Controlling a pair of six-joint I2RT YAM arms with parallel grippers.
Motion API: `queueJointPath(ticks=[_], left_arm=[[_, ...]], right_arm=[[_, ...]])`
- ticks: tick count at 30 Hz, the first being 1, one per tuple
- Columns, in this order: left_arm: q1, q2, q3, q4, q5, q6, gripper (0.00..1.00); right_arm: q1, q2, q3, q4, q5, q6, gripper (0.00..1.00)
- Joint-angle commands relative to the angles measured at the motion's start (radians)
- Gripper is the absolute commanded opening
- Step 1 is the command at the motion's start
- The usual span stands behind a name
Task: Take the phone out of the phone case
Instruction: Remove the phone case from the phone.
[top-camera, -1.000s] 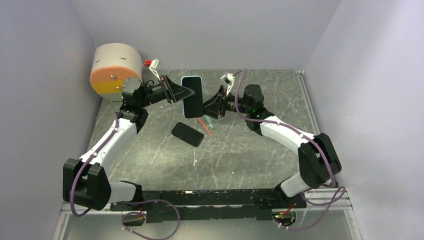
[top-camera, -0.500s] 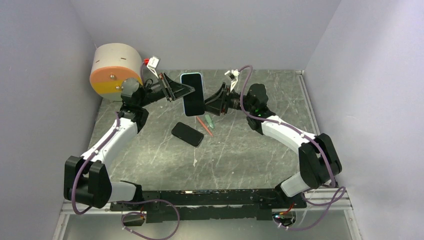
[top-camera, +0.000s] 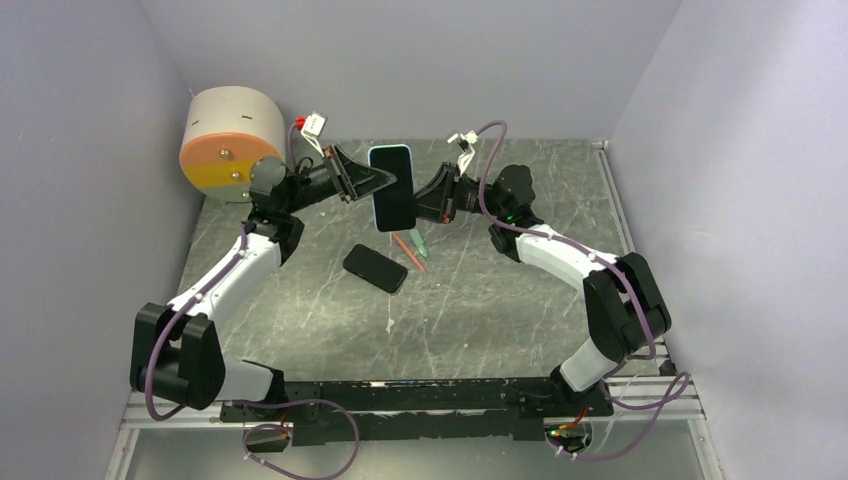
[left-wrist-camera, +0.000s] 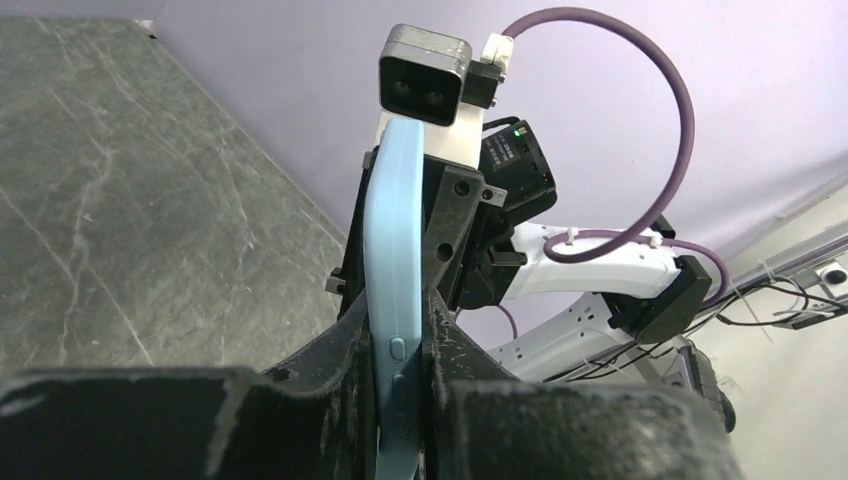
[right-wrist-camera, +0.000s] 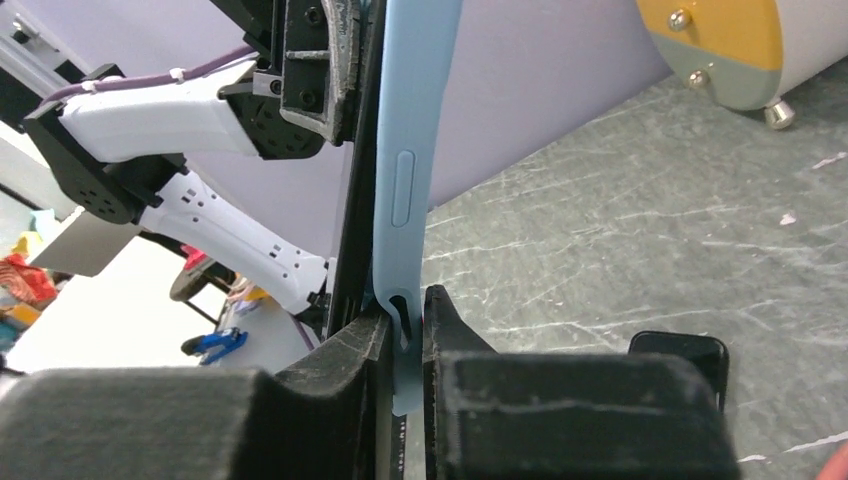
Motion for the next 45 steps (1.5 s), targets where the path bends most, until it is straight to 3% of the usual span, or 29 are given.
queueJointPath(ticks=[1,2,8,14,17,26,28,29,36,45], left_arm=[[-0.056,-0.016,0.01,-0.213,0.011,0.121,0.08],[-0.056,-0.021,0.017,-0.264,-0.008,0.147,0.1],[-0.056,-0.039,0.084,-0.475,-0.115,0.269,0.27],[-0.056,-0.04,0.168,-0.657,-0.231,0.39,0.45],[-0.055,-0.041,0.207,-0.744,-0.307,0.45,0.54],[-0.056,-0.054,0.326,-0.937,-0.469,0.608,0.62],[-0.057,-0.061,0.356,-0.977,-0.488,0.651,0.92],[-0.058,-0.067,0.368,-0.996,-0.494,0.678,0.94],[-0.135,-0.14,0.364,-1.059,-0.569,0.895,0.94],[-0.222,-0.123,0.423,-1.225,-0.649,1.044,0.94]], right_arm=[[0.03,-0.025,0.095,0.231,0.042,0.067,0.05],[0.031,-0.024,0.093,0.236,0.041,0.081,0.0],[0.03,-0.045,0.048,0.235,0.074,0.165,0.0],[0.03,-0.112,0.024,-0.099,0.152,0.06,0.0],[0.03,-0.137,0.011,-0.182,0.182,0.038,0.0],[0.03,-0.143,-0.039,-0.254,0.257,0.111,0.0],[0.03,-0.143,-0.028,-0.316,0.284,0.105,0.0],[0.03,-0.142,-0.02,-0.352,0.299,0.104,0.0],[0.031,-0.13,0.02,-0.468,0.362,0.161,0.0],[0.03,-0.119,0.043,-0.529,0.381,0.189,0.0]])
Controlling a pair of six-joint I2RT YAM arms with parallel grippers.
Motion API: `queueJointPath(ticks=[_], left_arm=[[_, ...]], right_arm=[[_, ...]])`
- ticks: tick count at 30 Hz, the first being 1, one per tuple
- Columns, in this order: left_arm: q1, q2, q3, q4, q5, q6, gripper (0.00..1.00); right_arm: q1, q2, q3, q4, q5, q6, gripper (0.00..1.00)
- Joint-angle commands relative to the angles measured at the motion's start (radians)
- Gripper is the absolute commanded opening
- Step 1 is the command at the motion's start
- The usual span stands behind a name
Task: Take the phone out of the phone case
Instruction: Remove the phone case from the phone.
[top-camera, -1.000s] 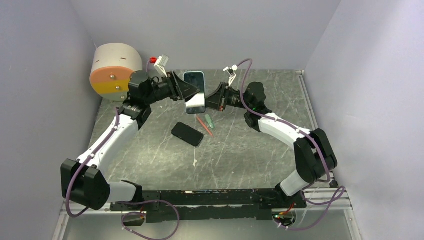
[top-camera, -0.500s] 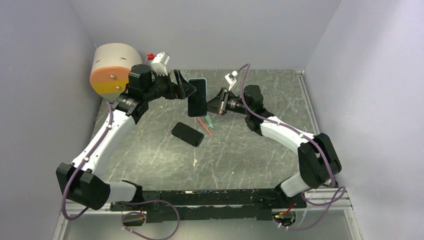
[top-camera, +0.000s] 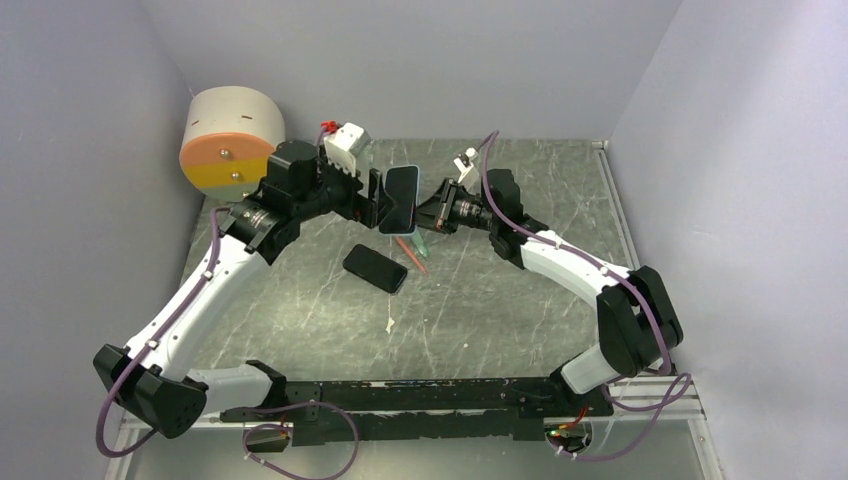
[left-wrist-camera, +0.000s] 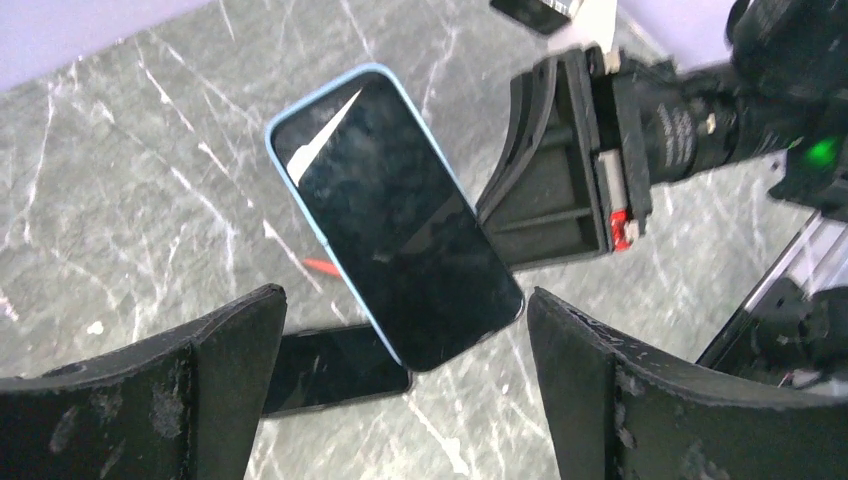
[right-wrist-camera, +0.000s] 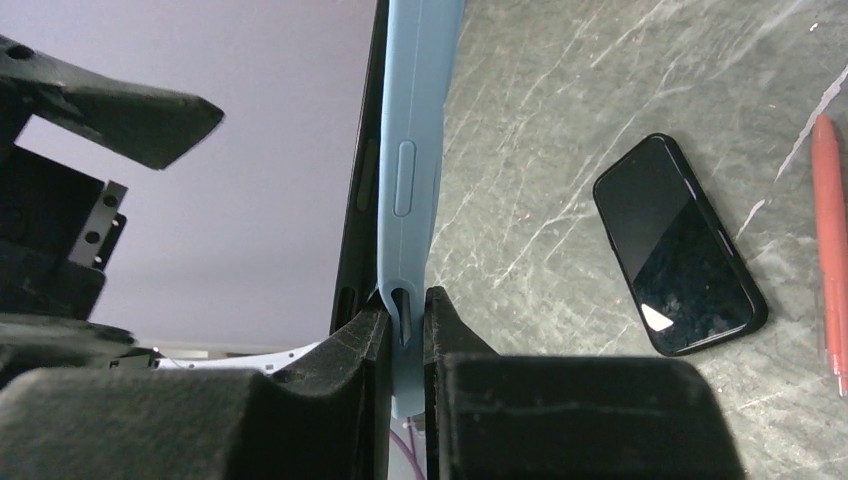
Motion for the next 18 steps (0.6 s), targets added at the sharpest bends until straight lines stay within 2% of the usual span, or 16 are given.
queueJointPath(ticks=[1,5,12,18], left_arm=[[-0.023,0.029,0.096,-0.136,-0.065,0.118,0.94],[-0.065,0.059,0.118,-0.2,-0.125,0.119,0.94],[-0.23,-0.015,-0.042,-0.009,-0.333,0.198,0.94],[-0.307,0.042,-0.057,0.056,-0.509,0.268,0.94]], right_arm=[[0.002,-0.033,0.071,0.046,0.014,0.032,0.0],[0.001,-0.035,0.087,0.009,0.037,0.032,0.0],[0.001,-0.038,0.101,-0.065,0.091,0.031,0.0],[0.002,-0.035,0.106,-0.091,0.102,0.048,0.0]])
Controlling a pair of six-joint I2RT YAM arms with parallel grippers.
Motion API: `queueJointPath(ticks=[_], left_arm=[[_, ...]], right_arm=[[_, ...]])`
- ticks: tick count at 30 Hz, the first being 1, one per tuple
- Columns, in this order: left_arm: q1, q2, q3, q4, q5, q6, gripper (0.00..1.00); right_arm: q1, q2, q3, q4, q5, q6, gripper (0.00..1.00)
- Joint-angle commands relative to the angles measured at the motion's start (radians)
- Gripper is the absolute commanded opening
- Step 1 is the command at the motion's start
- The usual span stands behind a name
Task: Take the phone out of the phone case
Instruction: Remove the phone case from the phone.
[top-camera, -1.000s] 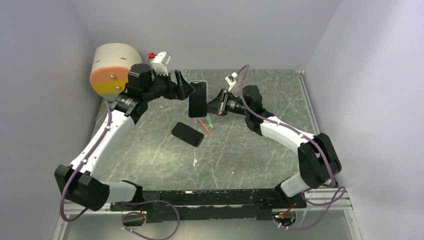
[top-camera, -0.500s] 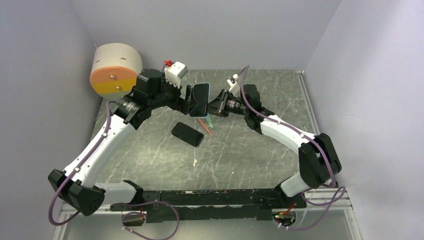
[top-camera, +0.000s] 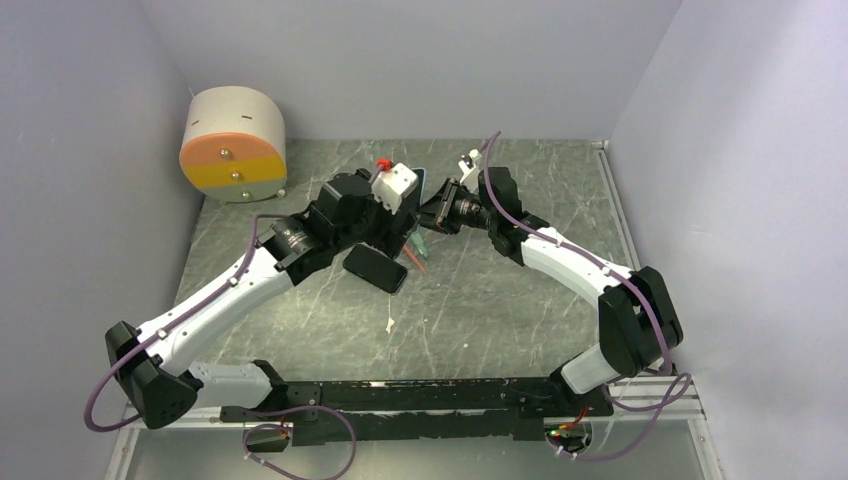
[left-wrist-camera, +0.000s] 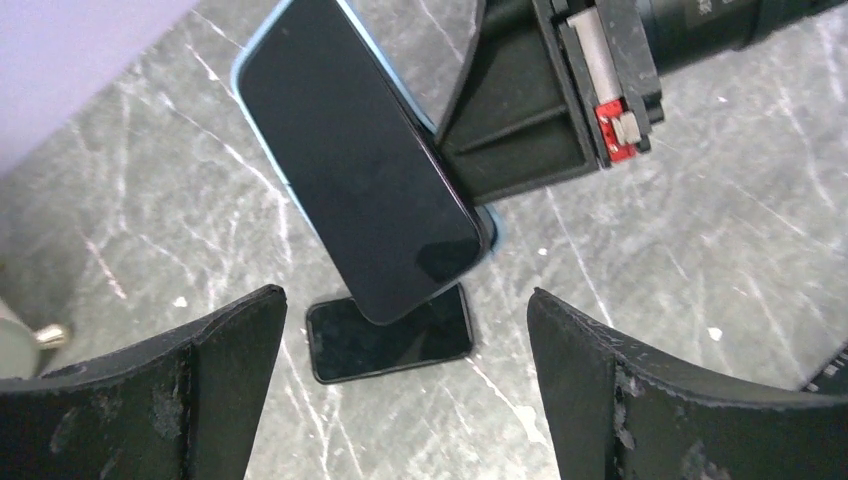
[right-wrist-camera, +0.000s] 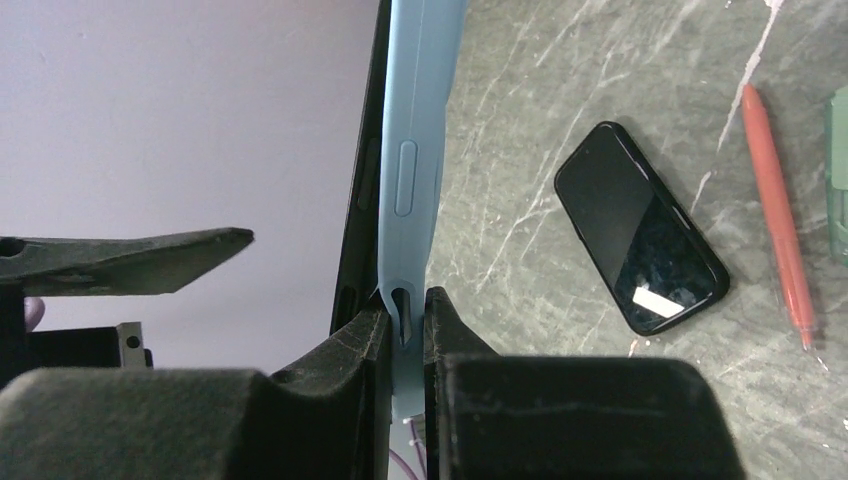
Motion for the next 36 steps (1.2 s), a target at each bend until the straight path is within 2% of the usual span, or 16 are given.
queueJointPath(ticks=[1,6,14,18,23,32,36], left_arm=[[-0.039,0.027,0.005,0.127,-0.188,0.084,0.94],[-0.064,0.068,0.02,0.143,-0.202,0.108,0.9],[-0.118,0.086,-0.001,0.146,-0.251,0.146,0.9],[-0.12,0.107,0.01,0.147,-0.325,0.148,0.82],[-0.12,0.123,0.02,0.144,-0.334,0.159,0.72],[-0.121,0.159,0.017,0.105,-0.39,0.177,0.7],[-0.121,0.178,0.018,0.115,-0.403,0.185,0.63]], right_arm=[[0.001,-0.034,0.069,0.041,0.015,0.025,0.0],[0.0,-0.029,0.071,0.033,0.018,0.039,0.0],[0.0,-0.026,0.07,0.046,0.015,0.05,0.0],[0.002,-0.024,0.074,0.049,0.009,0.057,0.0],[0.002,-0.024,0.073,0.047,0.002,0.06,0.0],[0.003,-0.028,0.064,0.076,-0.011,0.088,0.0],[0.008,-0.026,0.068,0.083,-0.019,0.099,0.0]])
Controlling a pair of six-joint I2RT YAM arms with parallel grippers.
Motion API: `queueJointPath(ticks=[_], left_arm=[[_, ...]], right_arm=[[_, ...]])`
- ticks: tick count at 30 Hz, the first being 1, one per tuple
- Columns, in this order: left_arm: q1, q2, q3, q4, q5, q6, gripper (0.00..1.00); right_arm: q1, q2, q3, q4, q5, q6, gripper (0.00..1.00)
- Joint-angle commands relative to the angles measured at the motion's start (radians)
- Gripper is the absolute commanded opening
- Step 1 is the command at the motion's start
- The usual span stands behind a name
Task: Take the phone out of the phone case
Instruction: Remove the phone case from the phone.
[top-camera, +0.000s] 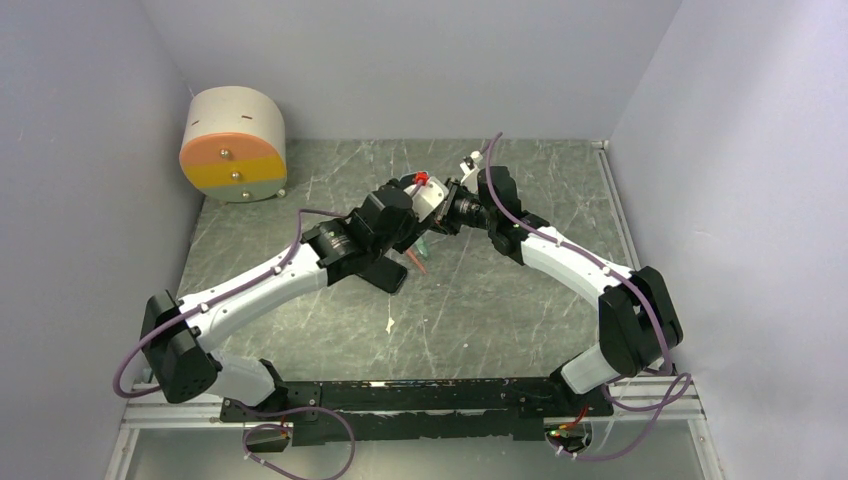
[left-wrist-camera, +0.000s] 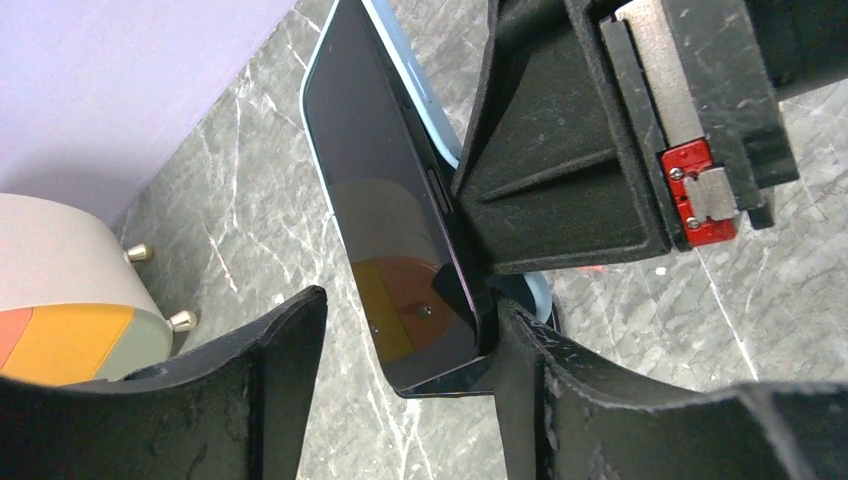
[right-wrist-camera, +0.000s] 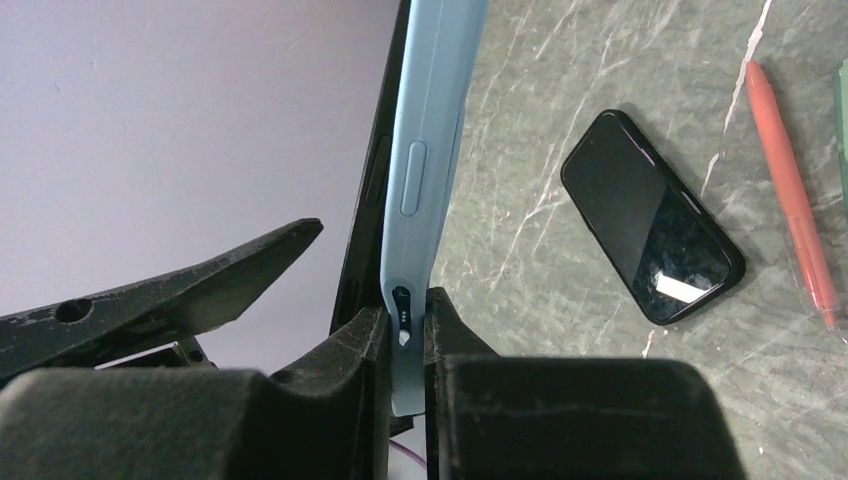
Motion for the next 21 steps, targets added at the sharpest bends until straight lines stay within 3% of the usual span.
queueJointPath(ticks=[1,7,11,14,21], left_arm=[[0.001,0.029,0.02,0.01,-0.059,0.036,0.62],[-0.001,0.052,0.015,0.014,-0.073,0.036,0.46],[-0.005,0.031,0.021,0.001,-0.053,0.018,0.17],[-0.006,0.006,0.021,-0.007,-0.024,-0.007,0.03],[-0.007,-0.043,0.013,-0.032,0.015,-0.046,0.03]], right_arm=[[0.008,-0.027,0.06,0.12,-0.036,0.038,0.0],[0.01,-0.053,0.041,0.124,-0.001,0.048,0.0],[0.01,-0.064,0.015,0.099,0.055,0.051,0.0],[0.011,-0.057,-0.009,0.083,0.099,0.066,0.0],[0.009,-0.053,-0.069,0.009,0.235,0.093,0.0]])
